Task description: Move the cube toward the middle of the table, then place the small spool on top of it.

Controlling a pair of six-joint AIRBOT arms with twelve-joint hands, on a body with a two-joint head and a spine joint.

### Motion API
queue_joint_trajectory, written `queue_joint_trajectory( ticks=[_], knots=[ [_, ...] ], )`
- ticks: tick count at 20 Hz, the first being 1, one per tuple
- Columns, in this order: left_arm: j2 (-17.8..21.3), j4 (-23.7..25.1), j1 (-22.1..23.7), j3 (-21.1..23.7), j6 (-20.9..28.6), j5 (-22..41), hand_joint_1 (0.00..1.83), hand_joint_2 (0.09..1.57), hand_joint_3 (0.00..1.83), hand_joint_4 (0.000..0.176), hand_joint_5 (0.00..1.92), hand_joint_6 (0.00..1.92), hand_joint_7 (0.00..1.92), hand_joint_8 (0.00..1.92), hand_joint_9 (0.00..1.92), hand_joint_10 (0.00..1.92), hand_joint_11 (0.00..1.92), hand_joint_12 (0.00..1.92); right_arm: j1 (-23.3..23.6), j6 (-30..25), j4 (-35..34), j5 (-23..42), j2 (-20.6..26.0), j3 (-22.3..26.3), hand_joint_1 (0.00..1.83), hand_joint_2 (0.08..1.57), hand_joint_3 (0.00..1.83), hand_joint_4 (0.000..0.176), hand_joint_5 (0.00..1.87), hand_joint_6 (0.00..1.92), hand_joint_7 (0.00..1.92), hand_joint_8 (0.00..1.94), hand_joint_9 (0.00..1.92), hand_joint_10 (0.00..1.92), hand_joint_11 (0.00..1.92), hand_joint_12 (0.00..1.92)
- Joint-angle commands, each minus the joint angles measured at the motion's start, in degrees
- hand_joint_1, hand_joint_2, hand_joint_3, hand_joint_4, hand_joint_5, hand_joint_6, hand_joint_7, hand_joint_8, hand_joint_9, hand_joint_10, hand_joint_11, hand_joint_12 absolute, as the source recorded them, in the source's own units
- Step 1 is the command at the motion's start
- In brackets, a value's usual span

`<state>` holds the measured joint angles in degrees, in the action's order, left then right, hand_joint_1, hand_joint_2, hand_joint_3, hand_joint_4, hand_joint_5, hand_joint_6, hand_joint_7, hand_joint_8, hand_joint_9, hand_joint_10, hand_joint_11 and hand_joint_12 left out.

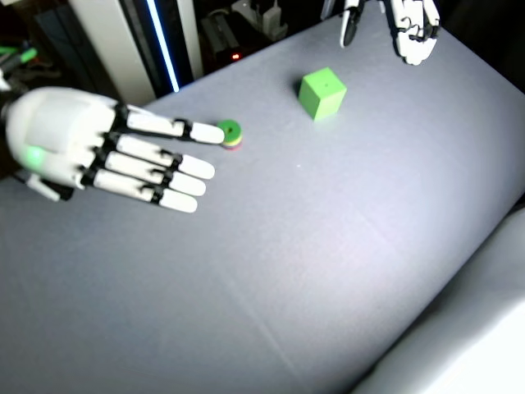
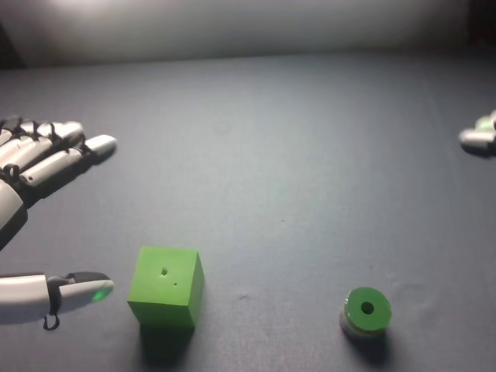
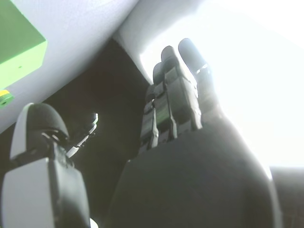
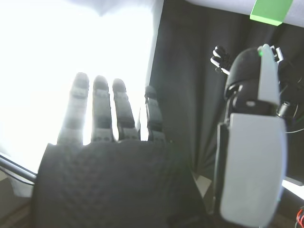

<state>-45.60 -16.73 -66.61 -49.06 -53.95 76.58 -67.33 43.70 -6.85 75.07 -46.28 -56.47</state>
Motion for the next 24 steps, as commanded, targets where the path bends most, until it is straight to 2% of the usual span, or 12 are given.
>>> queue_joint_trajectory(
  ticks=[1, 4, 6, 8, 10, 13, 15, 18, 20, 22, 24],
  knots=[
    [-0.2, 0.3, 0.2, -0.3, 0.3, 6.8, 0.48, 0.88, 0.01, 0.176, 0.13, 0.0, 0.04, 0.0, 0.07, 0.01, 0.0, 0.28, 0.4, -0.3, -0.9, 6.9, 0.0, -0.3, 0.69, 1.33, 0.01, 0.0, 0.48, 0.0, 0.45, 0.0, 0.43, 0.01, 0.19, 0.66],
    [-0.5, 2.1, 0.7, -0.5, 1.3, 5.3, 0.49, 0.83, 0.0, 0.176, 0.14, 0.0, 0.07, 0.0, 0.1, 0.01, 0.0, 0.23, 0.4, -0.3, -0.8, 6.6, -0.2, -0.5, 0.73, 1.33, 0.0, 0.0, 0.48, 0.0, 0.45, 0.0, 0.43, 0.0, 0.15, 0.72],
    [-1.5, 6.7, 2.0, -1.2, 4.2, 2.3, 0.51, 0.82, 0.0, 0.176, 0.1, 0.0, 0.07, 0.0, 0.11, 0.01, 0.0, 0.23, 0.4, -0.3, -0.8, 6.4, -0.4, -0.7, 0.74, 1.33, 0.0, 0.0, 0.49, 0.0, 0.46, 0.0, 0.44, 0.0, 0.16, 0.7],
    [-2.0, 9.9, 4.0, -1.6, 5.0, -1.1, 0.57, 0.78, 0.0, 0.176, 0.04, 0.0, 0.04, 0.0, 0.09, 0.0, 0.0, 0.34, 0.4, -0.3, -0.8, 6.2, -0.5, -0.8, 0.74, 1.33, 0.0, 0.0, 0.5, 0.0, 0.46, 0.0, 0.43, 0.0, 0.16, 0.69],
    [-2.9, 12.6, 6.7, -2.9, 5.3, -6.6, 0.6, 0.77, 0.0, 0.176, 0.08, 0.0, 0.06, 0.0, 0.13, 0.0, 0.0, 0.54, 0.4, -0.3, -0.8, 6.1, -0.5, -0.9, 0.74, 1.33, 0.0, 0.0, 0.5, 0.0, 0.47, 0.0, 0.45, 0.0, 0.2, 0.66],
    [-5.1, 15.9, 10.6, -5.0, 5.4, -14.3, 0.66, 0.75, 0.0, 0.176, 0.14, 0.02, 0.11, 0.01, 0.14, 0.0, 0.0, 0.59, 0.4, -0.3, -0.7, 6.1, -0.5, -0.9, 0.76, 1.33, 0.0, 0.0, 0.5, 0.0, 0.47, 0.0, 0.44, 0.0, 0.18, 0.64],
    [-6.7, 16.2, 12.3, -6.2, 3.8, -18.2, 0.67, 0.75, 0.0, 0.176, 0.2, 0.0, 0.12, 0.0, 0.17, 0.0, 0.0, 0.6, 0.4, -0.3, -0.7, 6.1, -0.6, -0.9, 0.78, 1.33, 0.0, 0.0, 0.51, 0.0, 0.46, 0.0, 0.43, 0.0, 0.17, 0.65],
    [-8.5, 14.3, 14.7, -7.1, -2.4, -23.6, 0.73, 0.76, 0.0, 0.176, 0.23, 0.0, 0.12, 0.0, 0.18, 0.01, 0.0, 0.58, 0.4, -0.3, -0.7, 6.1, -0.6, -0.9, 0.77, 1.33, 0.0, 0.0, 0.5, 0.0, 0.46, 0.0, 0.43, 0.0, 0.18, 0.63],
    [-9.6, 13.6, 15.2, -8.0, -3.0, -25.2, 0.78, 0.75, 0.0, 0.175, 0.26, 0.0, 0.18, 0.0, 0.25, 0.01, 0.0, 0.77, 0.4, -0.4, -0.7, 6.1, -0.6, -0.9, 0.77, 1.33, 0.0, 0.0, 0.51, 0.0, 0.46, 0.0, 0.43, 0.0, 0.19, 0.63],
    [-10.3, 12.7, 15.5, -8.5, -3.9, -25.9, 0.82, 0.77, 0.0, 0.162, 0.3, 0.0, 0.29, 0.0, 0.38, 0.01, 0.02, 0.99, 0.4, -0.5, -0.7, 6.1, -0.6, -0.9, 0.79, 1.32, 0.0, 0.0, 0.51, 0.0, 0.47, 0.0, 0.43, 0.0, 0.18, 0.63],
    [-10.7, 11.4, 16.0, -8.5, -6.4, -26.5, 0.83, 0.83, 0.0, 0.131, 0.36, 0.0, 0.39, 0.0, 0.48, 0.01, 0.08, 1.06, 0.4, -0.5, -0.7, 6.1, -0.6, -0.8, 0.8, 1.32, 0.0, 0.0, 0.51, 0.0, 0.47, 0.0, 0.44, 0.0, 0.17, 0.66]
  ],
)
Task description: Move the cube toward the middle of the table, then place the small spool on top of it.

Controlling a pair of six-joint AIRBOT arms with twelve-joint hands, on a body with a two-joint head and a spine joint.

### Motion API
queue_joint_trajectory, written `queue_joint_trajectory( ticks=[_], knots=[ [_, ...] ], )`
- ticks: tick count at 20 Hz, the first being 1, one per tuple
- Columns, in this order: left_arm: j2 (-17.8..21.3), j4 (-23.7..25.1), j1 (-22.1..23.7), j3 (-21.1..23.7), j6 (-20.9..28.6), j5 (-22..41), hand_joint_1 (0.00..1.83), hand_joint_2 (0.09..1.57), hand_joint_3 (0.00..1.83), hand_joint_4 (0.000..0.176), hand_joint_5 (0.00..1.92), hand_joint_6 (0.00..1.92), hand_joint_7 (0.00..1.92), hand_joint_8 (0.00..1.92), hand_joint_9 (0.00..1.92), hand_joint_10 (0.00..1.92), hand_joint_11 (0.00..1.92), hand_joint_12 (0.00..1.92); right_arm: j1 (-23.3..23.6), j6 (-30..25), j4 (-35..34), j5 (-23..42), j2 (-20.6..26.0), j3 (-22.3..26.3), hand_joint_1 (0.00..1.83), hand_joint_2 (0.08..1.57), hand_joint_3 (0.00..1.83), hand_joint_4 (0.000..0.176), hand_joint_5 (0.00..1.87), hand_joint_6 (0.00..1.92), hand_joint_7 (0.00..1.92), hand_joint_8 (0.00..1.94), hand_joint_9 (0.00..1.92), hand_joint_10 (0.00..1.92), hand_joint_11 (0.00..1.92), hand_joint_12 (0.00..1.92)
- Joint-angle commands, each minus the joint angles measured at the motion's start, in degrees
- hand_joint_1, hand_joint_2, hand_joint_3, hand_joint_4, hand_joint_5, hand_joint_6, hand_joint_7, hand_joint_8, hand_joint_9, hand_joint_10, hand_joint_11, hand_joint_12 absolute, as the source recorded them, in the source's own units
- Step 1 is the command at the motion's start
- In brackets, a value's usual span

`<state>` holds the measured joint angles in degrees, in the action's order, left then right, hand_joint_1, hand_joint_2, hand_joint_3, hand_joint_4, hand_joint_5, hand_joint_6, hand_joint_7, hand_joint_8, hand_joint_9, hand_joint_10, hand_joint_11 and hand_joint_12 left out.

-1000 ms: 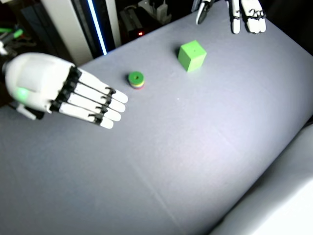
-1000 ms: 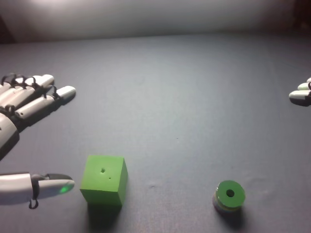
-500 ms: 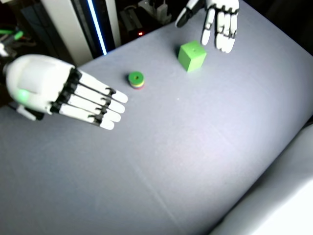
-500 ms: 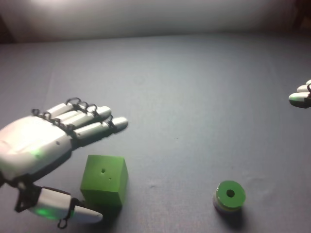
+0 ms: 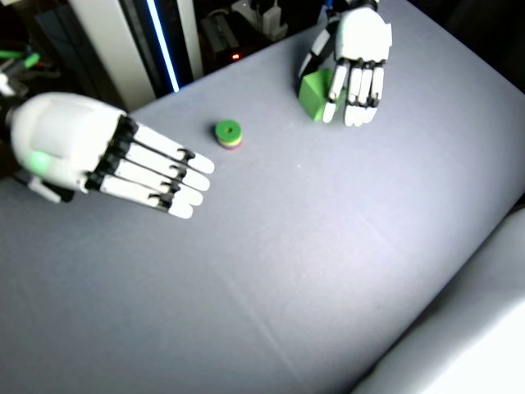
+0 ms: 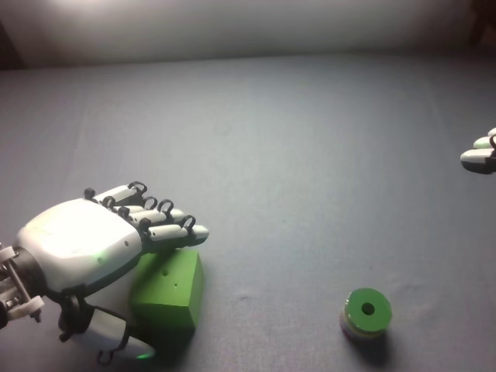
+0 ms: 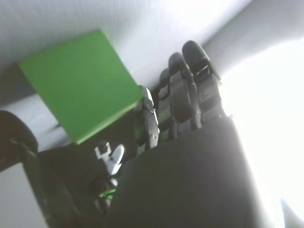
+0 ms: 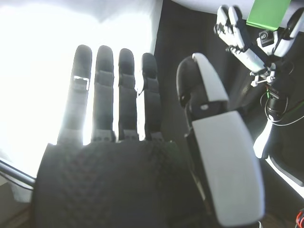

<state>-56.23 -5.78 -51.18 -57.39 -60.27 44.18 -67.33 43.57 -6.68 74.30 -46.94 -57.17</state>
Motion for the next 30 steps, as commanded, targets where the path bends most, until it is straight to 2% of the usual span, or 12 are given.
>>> queue_joint_trajectory(
  ticks=[1, 3, 4, 5, 7, 10, 15, 19, 25, 26, 27, 30],
  knots=[
    [-0.3, 0.2, 0.8, -0.3, -0.4, 5.9, 0.81, 0.92, 0.01, 0.107, 0.39, 0.0, 0.46, 0.01, 0.54, 0.02, 0.11, 1.09, 0.4, -0.4, -0.9, 6.9, 0.1, -0.1, 0.81, 1.32, 0.0, 0.0, 0.51, 0.0, 0.46, 0.0, 0.42, 0.0, 0.14, 0.71],
    [-0.6, -0.3, 1.3, -0.5, -0.4, 6.7, 0.94, 1.07, 0.01, 0.013, 0.67, 0.03, 0.84, 0.08, 0.84, 0.14, 0.29, 1.29, 0.4, -0.4, -0.9, 6.9, 0.1, -0.1, 0.8, 1.33, 0.0, 0.0, 0.51, 0.0, 0.46, 0.0, 0.43, 0.0, 0.14, 0.73],
    [-0.8, -0.5, 1.7, -0.7, -0.3, 7.1, 1.19, 1.12, 0.0, 0.0, 0.84, 0.74, 1.01, 0.86, 0.9, 0.75, 0.38, 1.53, 0.4, -0.4, -0.9, 6.9, 0.0, -0.1, 0.79, 1.33, 0.0, 0.0, 0.5, 0.0, 0.46, 0.0, 0.43, 0.0, 0.13, 0.73],
    [-1.2, -0.4, 2.7, -1.1, -0.3, 6.9, 1.1, 1.15, 0.0, 0.0, 0.9, 1.01, 1.01, 0.86, 0.84, 1.24, 0.4, 1.72, 0.4, -0.4, -0.9, 6.9, 0.0, -0.1, 0.79, 1.34, 0.0, 0.0, 0.5, 0.0, 0.46, 0.0, 0.43, 0.0, 0.13, 0.73],
    [-2.3, 0.0, 4.8, -2.3, -0.3, 6.6, 1.07, 1.13, 0.0, 0.013, 0.94, 1.03, 0.95, 1.07, 0.71, 1.62, 0.29, 1.86, 0.4, -0.4, -0.9, 6.7, 0.0, -0.2, 0.82, 1.33, 0.0, 0.0, 0.51, 0.0, 0.47, 0.0, 0.45, 0.01, 0.16, 0.75],
    [-4.3, 0.4, 8.7, -4.5, -0.3, 6.2, 1.05, 1.15, 0.0, 0.021, 0.91, 1.08, 0.93, 1.22, 0.78, 1.57, 0.41, 1.81, 0.4, -0.4, -0.9, 6.7, 0.0, -0.3, 0.83, 1.33, 0.0, 0.0, 0.51, 0.0, 0.47, 0.0, 0.46, 0.0, 0.16, 0.75],
    [-11.0, 4.4, 18.2, -12.5, 4.3, 0.1, 1.25, 1.09, 0.0, 0.0, 0.99, 0.82, 1.08, 0.98, 0.9, 0.82, 0.52, 1.43, 0.4, -0.4, -0.9, 6.7, -0.2, -0.7, 0.89, 1.32, 0.0, 0.0, 0.52, 0.0, 0.47, 0.0, 0.45, 0.0, 0.12, 0.79],
    [-17.5, 6.8, 23.4, -18.5, 5.2, -6.9, 1.29, 1.05, 0.0, 0.0, 1.22, 0.29, 1.13, 0.99, 1.08, 0.78, 0.77, 1.41, 0.8, -0.4, -0.7, 6.7, -1.0, -1.2, 0.9, 1.31, 0.0, 0.0, 0.54, 0.0, 0.5, 0.01, 0.46, 0.01, 0.1, 0.87],
    [-21.2, 6.7, 23.1, -21.8, 9.1, -8.8, 1.28, 1.06, 0.0, 0.0, 1.12, 0.56, 1.13, 0.94, 1.15, 0.45, 0.74, 1.27, 2.0, -0.4, -0.1, 6.7, -1.6, -1.6, 0.81, 1.37, 0.0, 0.0, 0.69, 0.0, 0.61, 0.0, 0.51, 0.0, 0.04, 0.92],
    [-21.6, 6.8, 22.8, -22.2, 9.7, -9.3, 1.17, 1.07, 0.01, 0.0, 1.07, 0.78, 1.01, 0.44, 0.99, 0.36, 0.47, 1.29, 2.0, -0.4, 0.0, 6.7, -1.6, -1.7, 0.83, 1.37, 0.0, 0.0, 0.69, 0.0, 0.63, 0.0, 0.53, 0.0, 0.08, 0.87],
    [-22.0, 6.8, 22.4, -22.6, 10.4, -9.7, 1.05, 1.02, 0.0, 0.0, 0.89, 0.29, 0.98, 0.22, 0.92, 0.31, 0.36, 1.32, 2.0, -0.4, 0.1, 6.7, -1.7, -1.7, 0.85, 1.37, 0.0, 0.0, 0.7, 0.0, 0.63, 0.0, 0.55, 0.01, 0.11, 0.86],
    [-22.2, 6.8, 22.3, -22.9, 10.4, -10.1, 0.86, 0.95, 0.0, 0.0, 0.61, 0.0, 0.81, 0.03, 0.61, 0.59, 0.23, 1.41, 2.1, -0.4, 0.2, 6.7, -1.7, -1.8, 0.8, 1.38, 0.0, 0.0, 0.7, 0.0, 0.63, 0.0, 0.53, 0.0, 0.08, 0.86]
  ],
)
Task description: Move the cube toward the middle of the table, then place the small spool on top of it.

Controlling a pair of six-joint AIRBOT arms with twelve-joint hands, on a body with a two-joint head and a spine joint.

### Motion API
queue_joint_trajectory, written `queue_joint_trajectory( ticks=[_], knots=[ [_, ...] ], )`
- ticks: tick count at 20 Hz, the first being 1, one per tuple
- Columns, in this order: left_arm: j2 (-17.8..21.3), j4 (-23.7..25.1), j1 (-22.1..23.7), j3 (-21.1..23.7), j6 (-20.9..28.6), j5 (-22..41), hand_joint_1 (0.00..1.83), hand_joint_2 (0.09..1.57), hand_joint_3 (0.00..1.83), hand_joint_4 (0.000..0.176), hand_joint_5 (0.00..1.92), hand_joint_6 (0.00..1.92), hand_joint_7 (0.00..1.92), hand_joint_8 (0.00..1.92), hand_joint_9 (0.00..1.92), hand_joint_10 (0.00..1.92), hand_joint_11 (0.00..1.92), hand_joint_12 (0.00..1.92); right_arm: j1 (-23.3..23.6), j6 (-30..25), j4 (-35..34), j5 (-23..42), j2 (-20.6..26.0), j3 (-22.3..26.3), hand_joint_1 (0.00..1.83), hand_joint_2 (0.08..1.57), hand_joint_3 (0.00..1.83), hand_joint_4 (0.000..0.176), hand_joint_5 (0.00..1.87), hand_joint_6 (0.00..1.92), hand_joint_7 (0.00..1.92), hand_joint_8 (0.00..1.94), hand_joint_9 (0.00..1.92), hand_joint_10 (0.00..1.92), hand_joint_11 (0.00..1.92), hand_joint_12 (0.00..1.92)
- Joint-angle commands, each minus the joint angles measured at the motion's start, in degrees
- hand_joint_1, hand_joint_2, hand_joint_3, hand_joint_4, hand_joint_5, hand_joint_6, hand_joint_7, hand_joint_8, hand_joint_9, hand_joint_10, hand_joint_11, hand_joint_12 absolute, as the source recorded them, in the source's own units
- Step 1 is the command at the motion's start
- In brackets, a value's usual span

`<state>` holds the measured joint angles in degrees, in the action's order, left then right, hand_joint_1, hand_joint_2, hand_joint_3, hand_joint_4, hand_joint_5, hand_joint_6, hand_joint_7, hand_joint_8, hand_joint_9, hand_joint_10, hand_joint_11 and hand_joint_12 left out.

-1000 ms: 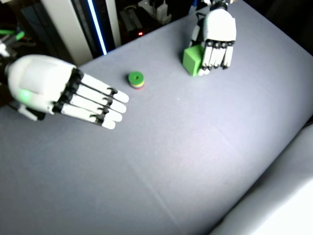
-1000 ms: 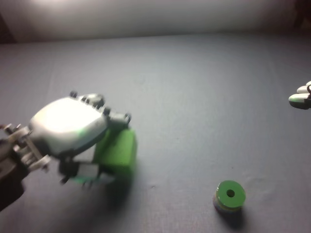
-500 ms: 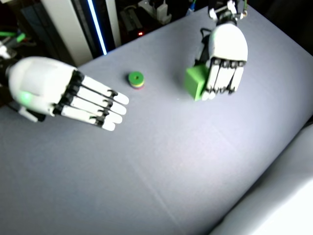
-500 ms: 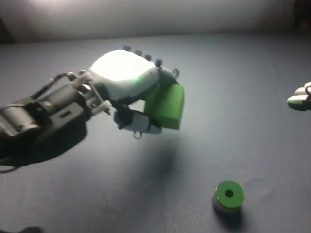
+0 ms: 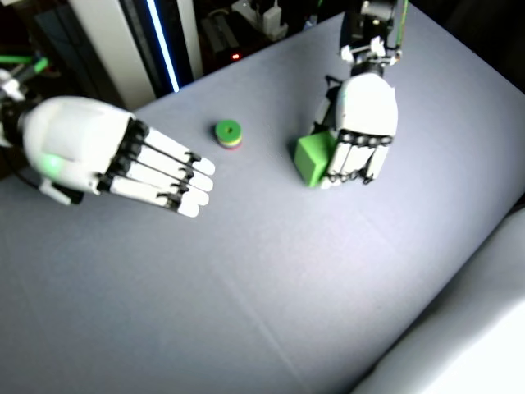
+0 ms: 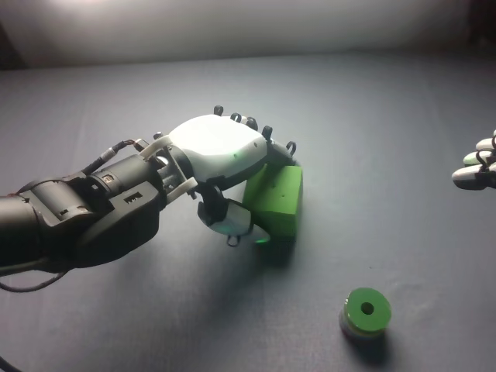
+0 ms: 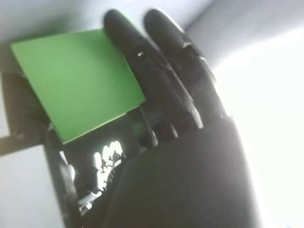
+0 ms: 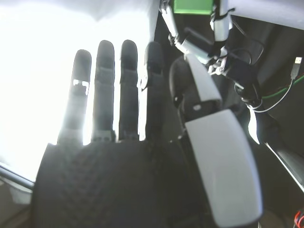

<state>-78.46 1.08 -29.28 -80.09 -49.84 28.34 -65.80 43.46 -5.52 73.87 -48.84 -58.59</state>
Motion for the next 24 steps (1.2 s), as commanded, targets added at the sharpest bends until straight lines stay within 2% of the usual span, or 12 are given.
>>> queue_joint_trajectory(
  ticks=[1, 4, 6, 8, 9, 10, 13, 15, 16, 19, 21, 24],
  knots=[
    [0.0, 0.0, 0.4, -0.3, 0.0, 5.7, 0.83, 0.94, 0.0, 0.034, 0.5, 0.0, 0.7, 0.0, 0.58, 0.43, 0.18, 1.25, 0.6, -0.3, -0.9, 7.1, 0.1, -0.4, 0.78, 1.38, 0.0, 0.0, 0.7, 0.0, 0.63, 0.0, 0.53, 0.0, 0.09, 0.86],
    [0.0, 0.3, 0.8, -0.3, -0.1, 6.0, 0.84, 0.92, 0.0, 0.042, 0.35, 0.0, 0.51, 0.0, 0.56, 0.07, 0.21, 0.85, 0.7, -0.3, -0.8, 7.1, 0.1, -0.5, 0.84, 1.37, 0.0, 0.0, 0.71, 0.0, 0.65, 0.01, 0.56, 0.01, 0.11, 0.87],
    [0.4, 0.4, 1.0, -0.2, -0.1, 6.4, 0.87, 0.92, 0.0, 0.061, 0.25, 0.0, 0.33, 0.0, 0.39, 0.0, 0.11, 0.76, 0.8, -0.3, -0.6, 7.1, 0.0, -0.6, 0.84, 1.37, 0.0, 0.0, 0.71, 0.0, 0.65, 0.0, 0.56, 0.0, 0.12, 0.83],
    [1.1, 0.5, 1.0, 0.3, -0.1, 7.1, 0.86, 0.88, 0.0, 0.156, 0.1, 0.0, 0.12, 0.0, 0.17, 0.0, 0.02, 0.76, 1.0, -0.3, -0.3, 7.1, 0.0, -0.6, 0.87, 1.36, 0.0, 0.0, 0.72, 0.0, 0.66, 0.0, 0.58, 0.01, 0.14, 0.83],
    [2.0, 0.4, 0.8, 1.0, 0.0, 8.2, 0.86, 0.87, 0.0, 0.172, 0.06, 0.0, 0.06, 0.0, 0.09, 0.0, 0.0, 0.65, 1.1, -0.5, 0.1, 7.1, 0.0, -0.6, 0.85, 1.36, 0.0, 0.0, 0.72, 0.0, 0.65, 0.0, 0.57, 0.0, 0.13, 0.83],
    [3.2, 0.4, 0.4, 2.0, 0.0, 9.7, 0.88, 0.88, 0.0, 0.175, 0.03, 0.0, 0.02, 0.0, 0.04, 0.0, 0.0, 0.55, 1.4, -0.9, 0.8, 7.1, 0.0, -0.5, 0.87, 1.35, 0.0, 0.0, 0.71, 0.0, 0.64, 0.0, 0.57, 0.0, 0.13, 0.83],
    [9.9, -1.0, -3.4, 8.8, -1.4, 18.0, 0.9, 0.89, 0.0, 0.176, 0.03, 0.0, 0.02, 0.0, 0.1, 0.0, 0.0, 0.78, 4.0, -1.5, 6.3, 5.2, -0.1, -0.1, 0.9, 1.31, 0.0, 0.0, 0.7, 0.0, 0.61, 0.0, 0.56, 0.0, 0.14, 0.86],
    [14.5, -2.1, -6.8, 13.3, -2.7, 23.7, 0.9, 0.91, 0.0, 0.159, 0.05, 0.0, 0.03, 0.0, 0.08, 0.0, 0.0, 0.64, 6.0, -2.7, 10.6, 2.7, -0.7, -0.1, 0.95, 1.29, 0.0, 0.0, 0.7, 0.0, 0.62, 0.0, 0.59, 0.01, 0.21, 0.87],
    [16.1, -2.7, -8.3, 14.7, -2.7, 26.2, 0.86, 0.91, 0.0, 0.173, 0.01, 0.0, 0.02, 0.0, 0.08, 0.01, 0.02, 0.64, 6.7, -3.2, 12.4, 1.7, -0.8, -0.1, 0.99, 1.25, 0.0, 0.0, 0.72, 0.0, 0.64, 0.0, 0.62, 0.01, 0.26, 0.84],
    [22.8, -5.3, -15.1, 20.6, -2.7, 36.4, 0.72, 0.95, 0.01, 0.176, 0.07, 0.02, 0.02, 0.01, 0.07, 0.0, 0.01, 0.43, 10.9, -4.8, 19.9, -4.8, -1.2, 0.0, 0.94, 1.2, 0.0, 0.0, 0.72, 0.0, 0.62, 0.0, 0.63, 0.0, 0.36, 0.73],
    [26.3, -6.4, -19.3, 23.9, -2.7, 42.4, 0.82, 0.97, 0.0, 0.176, 0.08, 0.01, 0.0, 0.0, 0.02, 0.0, 0.03, 0.38, 13.8, -6.9, 25.1, -9.5, -2.1, -0.6, 0.95, 1.14, 0.0, 0.0, 0.68, 0.0, 0.59, 0.0, 0.63, 0.0, 0.36, 0.79],
    [30.1, -7.8, -24.8, 27.6, -2.7, 47.6, 0.85, 0.96, 0.0, 0.175, 0.09, 0.0, 0.04, 0.0, 0.1, 0.0, 0.06, 0.77, 17.0, -9.4, 31.5, -16.1, -4.3, -1.6, 0.95, 1.08, 0.0, 0.0, 0.63, 0.0, 0.54, 0.0, 0.75, 0.03, 0.42, 0.9]
  ],
)
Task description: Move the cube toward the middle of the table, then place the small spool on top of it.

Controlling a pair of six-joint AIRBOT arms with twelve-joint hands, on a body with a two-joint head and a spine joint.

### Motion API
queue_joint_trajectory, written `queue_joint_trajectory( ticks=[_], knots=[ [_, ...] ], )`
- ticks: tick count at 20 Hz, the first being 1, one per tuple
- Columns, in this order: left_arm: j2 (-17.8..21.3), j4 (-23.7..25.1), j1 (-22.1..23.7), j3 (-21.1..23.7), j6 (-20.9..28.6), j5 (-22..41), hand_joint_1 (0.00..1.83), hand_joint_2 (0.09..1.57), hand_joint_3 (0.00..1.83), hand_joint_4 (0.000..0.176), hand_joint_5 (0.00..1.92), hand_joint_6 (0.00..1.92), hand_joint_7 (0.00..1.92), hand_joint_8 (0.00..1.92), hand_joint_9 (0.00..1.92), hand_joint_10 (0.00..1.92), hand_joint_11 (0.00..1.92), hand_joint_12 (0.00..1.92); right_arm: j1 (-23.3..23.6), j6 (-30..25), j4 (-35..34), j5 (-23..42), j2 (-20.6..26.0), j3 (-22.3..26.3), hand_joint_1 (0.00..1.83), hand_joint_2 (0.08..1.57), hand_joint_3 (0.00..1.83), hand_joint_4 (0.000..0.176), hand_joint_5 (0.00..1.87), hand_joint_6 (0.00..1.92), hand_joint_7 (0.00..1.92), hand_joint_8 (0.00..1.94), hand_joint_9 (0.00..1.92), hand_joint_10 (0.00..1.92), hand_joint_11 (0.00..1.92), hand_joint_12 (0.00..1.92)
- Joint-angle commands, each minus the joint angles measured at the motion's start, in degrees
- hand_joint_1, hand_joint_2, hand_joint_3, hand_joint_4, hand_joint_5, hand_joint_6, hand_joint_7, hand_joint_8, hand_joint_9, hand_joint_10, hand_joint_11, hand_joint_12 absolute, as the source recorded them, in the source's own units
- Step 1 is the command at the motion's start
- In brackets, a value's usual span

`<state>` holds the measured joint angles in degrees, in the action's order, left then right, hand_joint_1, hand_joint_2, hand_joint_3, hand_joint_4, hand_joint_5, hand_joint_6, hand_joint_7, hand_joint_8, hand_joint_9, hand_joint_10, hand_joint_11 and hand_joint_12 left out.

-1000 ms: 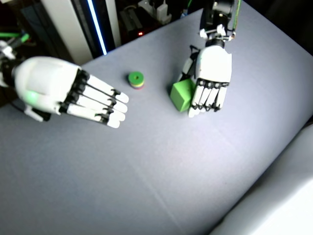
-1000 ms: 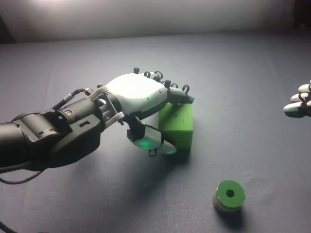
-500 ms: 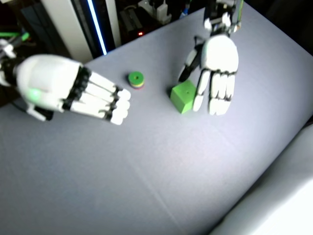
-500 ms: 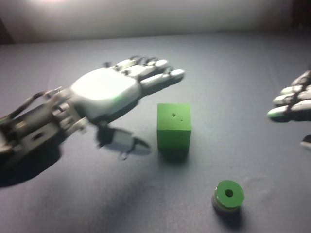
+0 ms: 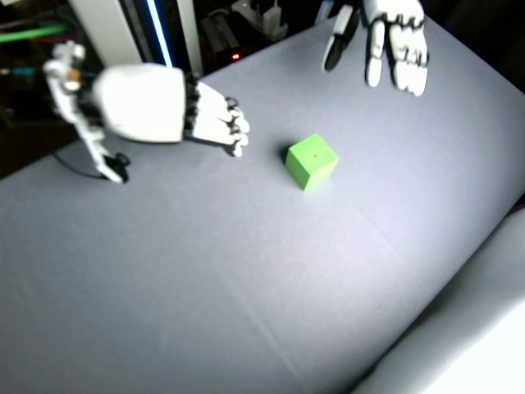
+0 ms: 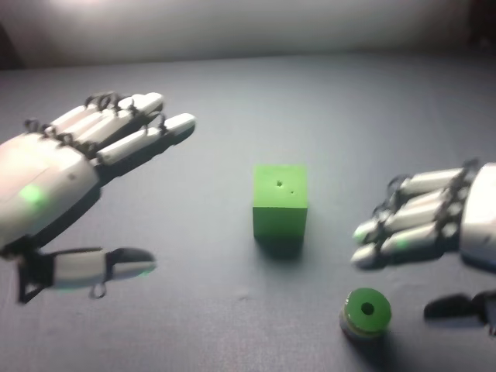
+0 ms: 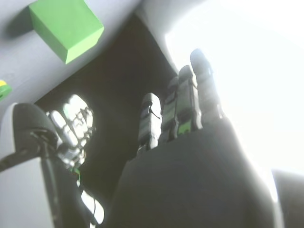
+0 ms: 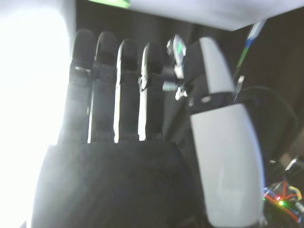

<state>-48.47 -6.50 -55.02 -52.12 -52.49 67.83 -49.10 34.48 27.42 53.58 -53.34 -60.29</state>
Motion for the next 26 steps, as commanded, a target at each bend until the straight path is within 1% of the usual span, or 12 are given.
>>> queue_joint_trajectory(
  ticks=[1, 2, 3, 4, 5, 7, 11, 16, 20, 22, 24, 26],
  knots=[
    [1.1, -1.0, -1.0, 0.6, 0.0, 9.9, 0.85, 0.97, 0.0, 0.165, 0.1, 0.0, 0.05, 0.0, 0.11, 0.0, 0.02, 0.86, 1.3, -1.4, 0.8, 2.1, -0.9, -0.4, 0.95, 1.07, 0.0, 0.0, 0.62, 0.0, 0.53, 0.0, 0.73, 0.02, 0.41, 0.89],
    [1.7, -1.7, -2.4, 1.3, 0.0, 11.0, 0.86, 0.97, 0.0, 0.151, 0.11, 0.0, 0.06, 0.0, 0.09, 0.0, 0.0, 0.84, 2.0, -2.4, 2.2, 0.8, -1.9, -0.9, 0.93, 1.06, 0.0, 0.007, 0.62, 0.0, 0.53, 0.0, 0.71, 0.01, 0.43, 0.9],
    [1.9, -2.6, -3.7, 1.7, 0.0, 11.9, 0.87, 0.97, 0.0, 0.158, 0.11, 0.0, 0.05, 0.0, 0.09, 0.0, 0.0, 0.76, 2.7, -3.3, 3.7, -0.4, -3.0, -1.6, 0.94, 1.04, 0.0, 0.008, 0.63, 0.0, 0.54, 0.0, 0.71, 0.01, 0.43, 0.9],
    [1.9, -3.3, -4.6, 1.8, 0.0, 12.3, 0.88, 0.98, 0.0, 0.147, 0.12, 0.0, 0.06, 0.0, 0.09, 0.0, 0.0, 0.7, 3.4, -3.7, 4.7, -1.6, -4.0, -2.2, 0.96, 1.01, 0.0, 0.014, 0.62, 0.0, 0.54, 0.0, 0.71, 0.01, 0.36, 1.0],
    [1.6, -3.9, -5.1, 1.8, 0.1, 12.4, 0.87, 0.98, 0.0, 0.159, 0.11, 0.0, 0.06, 0.0, 0.09, 0.0, 0.0, 0.68, 4.3, -3.9, 5.5, -3.1, -5.0, -2.8, 0.94, 1.03, 0.01, 0.005, 0.58, 0.0, 0.51, 0.0, 0.66, 0.0, 0.32, 1.0],
    [1.3, -4.0, -5.3, 1.8, 0.4, 12.0, 0.88, 0.98, 0.0, 0.166, 0.11, 0.0, 0.06, 0.0, 0.1, 0.0, 0.0, 0.74, 5.0, -3.9, 5.8, -4.3, -6.0, -3.6, 0.95, 1.04, 0.0, 0.01, 0.55, 0.0, 0.48, 0.0, 0.6, 0.0, 0.28, 0.87],
    [1.0, -4.0, -5.5, 1.8, 0.8, 11.7, 0.89, 0.96, 0.0, 0.15, 0.12, 0.0, 0.06, 0.0, 0.11, 0.0, 0.0, 0.81, 6.4, -3.9, 6.7, -6.0, -7.4, -4.5, 1.01, 0.99, 0.0, 0.019, 0.56, 0.0, 0.54, 0.02, 0.66, 0.02, 0.33, 0.83],
    [0.9, -4.0, -5.6, 1.8, 0.9, 11.7, 0.87, 0.96, 0.0, 0.148, 0.12, 0.0, 0.07, 0.0, 0.11, 0.0, 0.0, 0.83, 7.0, -3.9, 7.1, -7.1, -8.7, -5.2, 1.03, 0.97, 0.0, 0.003, 0.61, 0.01, 0.6, 0.01, 0.74, 0.03, 0.33, 0.88],
    [0.8, -4.0, -5.6, 1.7, 1.1, 11.7, 0.87, 0.96, 0.0, 0.153, 0.12, 0.0, 0.06, 0.0, 0.11, 0.0, 0.0, 0.85, 7.3, -3.9, 7.5, -7.9, -9.4, -5.5, 1.03, 1.0, 0.0, 0.008, 0.62, 0.0, 0.58, 0.0, 0.73, 0.01, 0.28, 0.99],
    [0.7, -4.0, -5.6, 1.7, 1.2, 11.7, 0.88, 0.96, 0.0, 0.152, 0.12, 0.0, 0.07, 0.0, 0.12, 0.0, 0.0, 0.86, 7.4, -3.9, 7.6, -8.1, -9.5, -5.6, 1.07, 0.99, 0.0, 0.014, 0.66, 0.0, 0.66, 0.02, 0.83, 0.06, 0.32, 1.05],
    [0.7, -4.0, -5.6, 1.7, 1.2, 11.6, 0.88, 0.96, 0.0, 0.141, 0.12, 0.0, 0.07, 0.0, 0.12, 0.0, 0.0, 0.83, 7.5, -3.9, 7.6, -8.2, -9.6, -5.7, 1.12, 0.98, 0.0, 0.0, 0.75, 0.01, 0.78, 0.05, 0.91, 0.11, 0.4, 1.11],
    [0.6, -4.0, -5.6, 1.6, 1.2, 11.5, 0.87, 0.96, 0.0, 0.148, 0.12, 0.0, 0.07, 0.0, 0.12, 0.0, 0.0, 0.82, 7.5, -3.9, 7.6, -8.2, -9.6, -5.7, 1.11, 1.0, 0.0, 0.0, 0.81, 0.0, 0.87, 0.1, 0.71, 0.86, 0.44, 1.35]
  ],
)
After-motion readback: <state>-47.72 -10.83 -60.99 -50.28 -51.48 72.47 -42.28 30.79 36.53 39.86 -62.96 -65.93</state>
